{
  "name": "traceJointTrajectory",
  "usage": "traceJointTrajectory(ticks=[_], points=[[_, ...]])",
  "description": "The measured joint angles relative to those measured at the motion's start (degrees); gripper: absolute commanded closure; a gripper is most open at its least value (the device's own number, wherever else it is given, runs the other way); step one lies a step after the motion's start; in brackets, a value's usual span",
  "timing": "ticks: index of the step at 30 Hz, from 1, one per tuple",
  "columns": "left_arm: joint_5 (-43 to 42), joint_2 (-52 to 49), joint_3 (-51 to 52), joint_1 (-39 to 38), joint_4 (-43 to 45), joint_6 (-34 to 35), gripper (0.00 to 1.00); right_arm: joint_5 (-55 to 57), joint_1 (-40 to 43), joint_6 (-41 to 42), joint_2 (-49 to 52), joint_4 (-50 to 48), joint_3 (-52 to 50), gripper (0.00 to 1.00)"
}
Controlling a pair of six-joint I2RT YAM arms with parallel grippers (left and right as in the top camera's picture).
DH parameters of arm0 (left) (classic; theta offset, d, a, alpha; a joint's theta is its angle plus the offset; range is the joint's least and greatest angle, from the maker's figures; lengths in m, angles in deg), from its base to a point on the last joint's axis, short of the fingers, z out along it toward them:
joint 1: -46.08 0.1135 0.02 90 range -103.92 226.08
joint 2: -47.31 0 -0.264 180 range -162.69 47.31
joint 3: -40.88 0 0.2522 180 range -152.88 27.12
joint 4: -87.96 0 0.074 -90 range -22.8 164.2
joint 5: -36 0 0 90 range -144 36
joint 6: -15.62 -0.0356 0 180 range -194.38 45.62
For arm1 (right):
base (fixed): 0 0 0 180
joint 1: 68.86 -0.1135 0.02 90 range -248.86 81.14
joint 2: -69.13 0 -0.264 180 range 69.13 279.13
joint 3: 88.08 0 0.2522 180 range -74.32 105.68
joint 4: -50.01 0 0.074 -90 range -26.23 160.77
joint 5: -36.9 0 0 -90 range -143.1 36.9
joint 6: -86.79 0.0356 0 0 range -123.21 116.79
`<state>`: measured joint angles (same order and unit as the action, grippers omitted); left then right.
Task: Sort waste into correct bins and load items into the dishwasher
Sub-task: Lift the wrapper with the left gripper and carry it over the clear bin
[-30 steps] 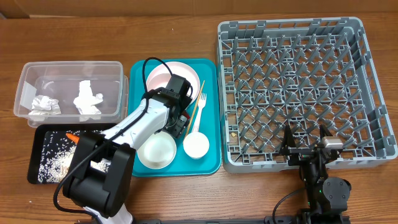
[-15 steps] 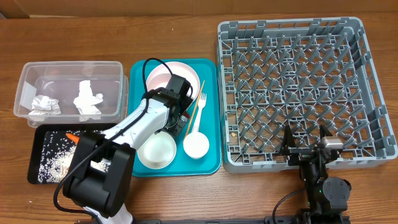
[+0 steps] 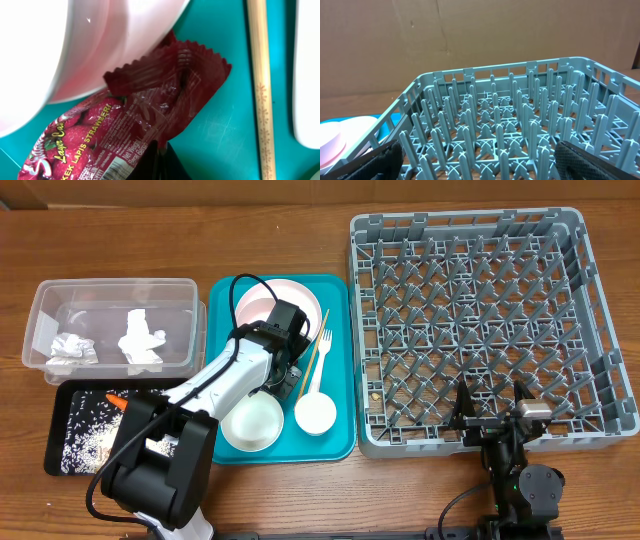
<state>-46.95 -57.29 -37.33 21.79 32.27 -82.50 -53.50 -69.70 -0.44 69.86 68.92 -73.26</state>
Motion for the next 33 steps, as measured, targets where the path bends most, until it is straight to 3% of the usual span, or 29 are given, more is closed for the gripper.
traceJointTrajectory(ticks=[10, 33], points=[[0.0, 0.0, -2.5, 0.0, -6.4, 0.0, 0.96, 0.0, 0.0, 0.0, 0.0, 0.0, 0.0, 0.0], [0.0, -0.2, -26.6, 0.0, -29.8, 0.0, 0.96, 0.0, 0.0, 0.0, 0.0, 0.0, 0.0, 0.0]])
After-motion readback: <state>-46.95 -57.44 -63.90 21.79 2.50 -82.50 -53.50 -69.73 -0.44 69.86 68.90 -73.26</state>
